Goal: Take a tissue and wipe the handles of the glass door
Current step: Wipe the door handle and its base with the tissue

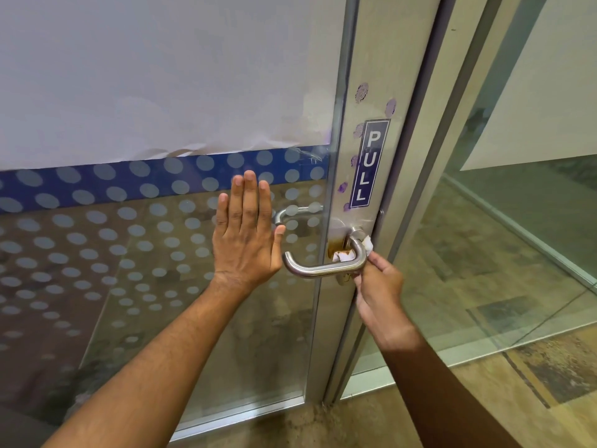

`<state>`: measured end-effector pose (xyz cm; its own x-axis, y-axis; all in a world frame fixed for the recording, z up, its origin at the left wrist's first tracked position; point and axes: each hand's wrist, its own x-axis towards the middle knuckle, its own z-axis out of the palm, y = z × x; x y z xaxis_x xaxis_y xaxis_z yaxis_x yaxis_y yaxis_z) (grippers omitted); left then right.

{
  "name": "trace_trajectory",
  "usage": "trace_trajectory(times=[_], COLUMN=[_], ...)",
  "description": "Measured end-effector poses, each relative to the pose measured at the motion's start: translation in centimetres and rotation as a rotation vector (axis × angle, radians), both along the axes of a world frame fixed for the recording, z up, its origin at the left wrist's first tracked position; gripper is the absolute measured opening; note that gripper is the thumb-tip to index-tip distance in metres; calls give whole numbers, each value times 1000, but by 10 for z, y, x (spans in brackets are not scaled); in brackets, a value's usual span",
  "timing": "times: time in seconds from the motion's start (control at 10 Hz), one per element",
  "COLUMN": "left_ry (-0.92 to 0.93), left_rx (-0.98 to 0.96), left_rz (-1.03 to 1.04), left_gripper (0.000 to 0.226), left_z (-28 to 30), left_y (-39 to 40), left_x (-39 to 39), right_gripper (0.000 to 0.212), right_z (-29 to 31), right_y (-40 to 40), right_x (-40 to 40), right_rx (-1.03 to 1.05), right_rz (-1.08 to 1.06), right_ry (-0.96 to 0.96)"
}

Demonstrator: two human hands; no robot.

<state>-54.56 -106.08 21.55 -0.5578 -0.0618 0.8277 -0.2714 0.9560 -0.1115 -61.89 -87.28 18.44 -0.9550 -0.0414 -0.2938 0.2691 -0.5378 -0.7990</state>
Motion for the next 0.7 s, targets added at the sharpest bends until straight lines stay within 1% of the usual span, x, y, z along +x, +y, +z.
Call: trace_trajectory(times=[0.1,0.2,0.3,0.4,0.5,0.6,0.7], left_ry=[-2,-9,-18,-30,-28,-28,-26], left_rx=[-2,-2,1,8,7,4,1], left_rz=[0,5,9,15,23,20,21], left_gripper=[100,99,98,98,98,98,98], left_z=[-1,-1,-1,-1,0,0,1], left_y=[0,-1,-1,0,0,0,0], left_x=[-1,0,0,0,0,1,1], right_gripper=[29,19,17,25,28,26,17], right_z=[8,14,12,0,-20,-36,-45], right_y=[-10,-14,-13,-16,-15,-15,-20], right_x=[5,10,8,9,18,25,32], right_rx=[-403,-686,-746,-397,103,318,679], right_rz=[-50,-5,-14,-66,-130,-191,-327], right_ry=[-250,-389,-421,-235,112,304,570])
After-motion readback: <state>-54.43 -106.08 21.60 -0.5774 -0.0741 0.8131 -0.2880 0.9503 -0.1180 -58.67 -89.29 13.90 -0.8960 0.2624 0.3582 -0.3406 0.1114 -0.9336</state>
